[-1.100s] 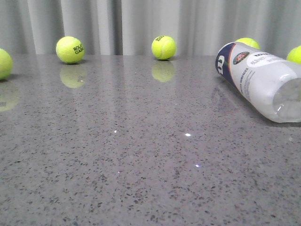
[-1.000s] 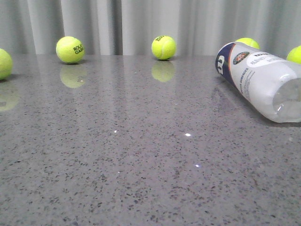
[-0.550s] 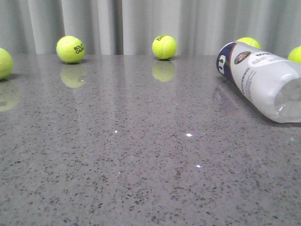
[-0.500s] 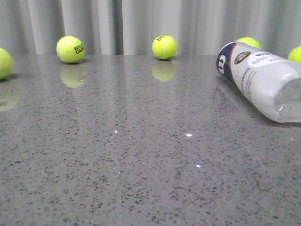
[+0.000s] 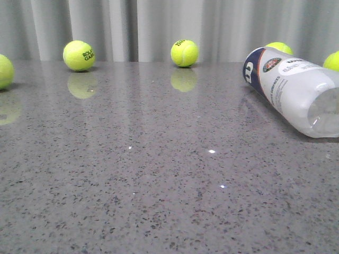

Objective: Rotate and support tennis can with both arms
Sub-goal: 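Move the right gripper toward the Wilson tennis can lying on its side, then grasp the can's middle with the right gripper and lift it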

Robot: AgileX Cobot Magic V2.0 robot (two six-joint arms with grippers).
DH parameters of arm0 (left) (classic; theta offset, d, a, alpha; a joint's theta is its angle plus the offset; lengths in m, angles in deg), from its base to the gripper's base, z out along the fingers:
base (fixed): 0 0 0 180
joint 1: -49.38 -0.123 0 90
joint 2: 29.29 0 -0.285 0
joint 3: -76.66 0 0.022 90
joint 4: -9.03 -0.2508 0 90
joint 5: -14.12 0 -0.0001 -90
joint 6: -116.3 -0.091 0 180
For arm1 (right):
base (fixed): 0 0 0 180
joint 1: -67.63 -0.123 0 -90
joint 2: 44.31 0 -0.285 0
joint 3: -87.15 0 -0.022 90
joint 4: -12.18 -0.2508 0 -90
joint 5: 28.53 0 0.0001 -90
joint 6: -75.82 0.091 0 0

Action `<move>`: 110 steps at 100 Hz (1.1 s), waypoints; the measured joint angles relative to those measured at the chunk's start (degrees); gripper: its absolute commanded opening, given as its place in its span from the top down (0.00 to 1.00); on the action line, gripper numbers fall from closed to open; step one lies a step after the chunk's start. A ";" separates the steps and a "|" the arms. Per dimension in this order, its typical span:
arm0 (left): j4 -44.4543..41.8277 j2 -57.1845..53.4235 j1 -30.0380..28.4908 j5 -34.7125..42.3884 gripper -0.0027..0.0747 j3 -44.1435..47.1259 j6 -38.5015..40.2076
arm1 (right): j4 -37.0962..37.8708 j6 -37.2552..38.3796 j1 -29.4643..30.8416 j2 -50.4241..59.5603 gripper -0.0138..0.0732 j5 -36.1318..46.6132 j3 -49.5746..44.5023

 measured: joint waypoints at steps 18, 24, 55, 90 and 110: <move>0.00 0.00 0.00 0.00 0.99 0.00 0.00 | 0.00 0.00 0.00 -8.17 0.91 1.22 1.86; 0.00 0.00 0.00 0.00 0.99 0.00 0.00 | 0.00 0.00 0.00 -10.08 0.85 1.45 1.86; 0.00 0.00 0.00 0.00 0.99 0.00 0.00 | 0.00 -0.10 0.00 -17.69 0.10 -0.63 1.86; 0.00 0.00 0.00 0.00 0.99 0.00 0.00 | -6.01 -4.71 -1.78 -20.92 0.11 -0.98 3.09; 0.00 0.00 0.00 0.00 0.99 0.00 0.00 | -8.51 -6.06 -7.11 -27.54 0.11 1.23 7.15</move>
